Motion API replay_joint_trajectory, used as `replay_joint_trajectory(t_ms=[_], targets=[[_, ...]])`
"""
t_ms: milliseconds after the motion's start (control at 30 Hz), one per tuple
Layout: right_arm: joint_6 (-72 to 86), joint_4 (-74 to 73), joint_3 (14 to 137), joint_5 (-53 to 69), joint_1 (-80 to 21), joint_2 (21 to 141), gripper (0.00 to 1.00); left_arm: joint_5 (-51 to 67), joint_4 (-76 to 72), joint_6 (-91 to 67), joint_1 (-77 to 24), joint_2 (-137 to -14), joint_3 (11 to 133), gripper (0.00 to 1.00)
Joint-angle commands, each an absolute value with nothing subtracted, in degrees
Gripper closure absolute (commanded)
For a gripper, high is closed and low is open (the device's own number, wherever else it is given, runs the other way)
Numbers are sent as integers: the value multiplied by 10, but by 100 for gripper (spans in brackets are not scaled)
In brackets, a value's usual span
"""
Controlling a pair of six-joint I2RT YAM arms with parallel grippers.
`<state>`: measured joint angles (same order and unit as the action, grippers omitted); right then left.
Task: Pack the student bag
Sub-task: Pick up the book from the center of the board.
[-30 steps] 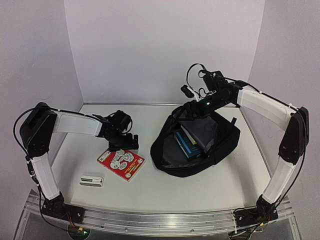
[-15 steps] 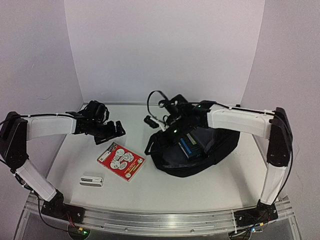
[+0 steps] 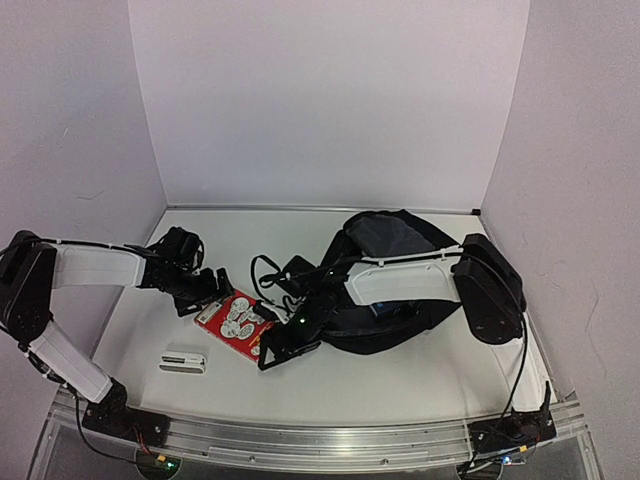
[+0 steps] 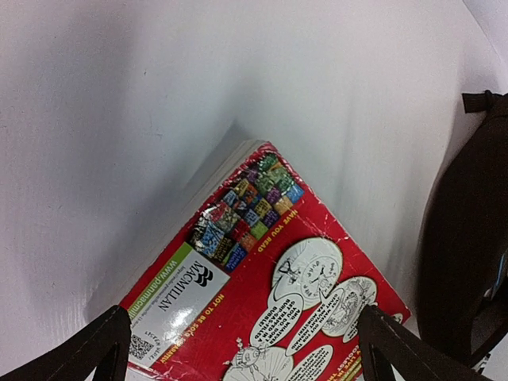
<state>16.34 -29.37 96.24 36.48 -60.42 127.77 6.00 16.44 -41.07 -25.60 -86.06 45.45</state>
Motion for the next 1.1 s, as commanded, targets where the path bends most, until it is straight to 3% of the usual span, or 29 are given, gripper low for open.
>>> replay_joint_trajectory(t_ms=[0,267,500,667,1067], targets=[[196,-260,1012,344,-599,1323,16,77,122,-409,-240,-877,450,0],[194,-258,1057,314,-578,1370,18,99,78,-401,-227,-921,430,0],[203,-258,1066,315,-538,1402,27,136,38,-408,-226,-919,396,1],[180,-258,1090,304,-526,1411,34,196,7,-390,-227,-857,363,10],[180,-256,1136,347,-517,1436,41,304,-83,-405,-229,-724,338,48]])
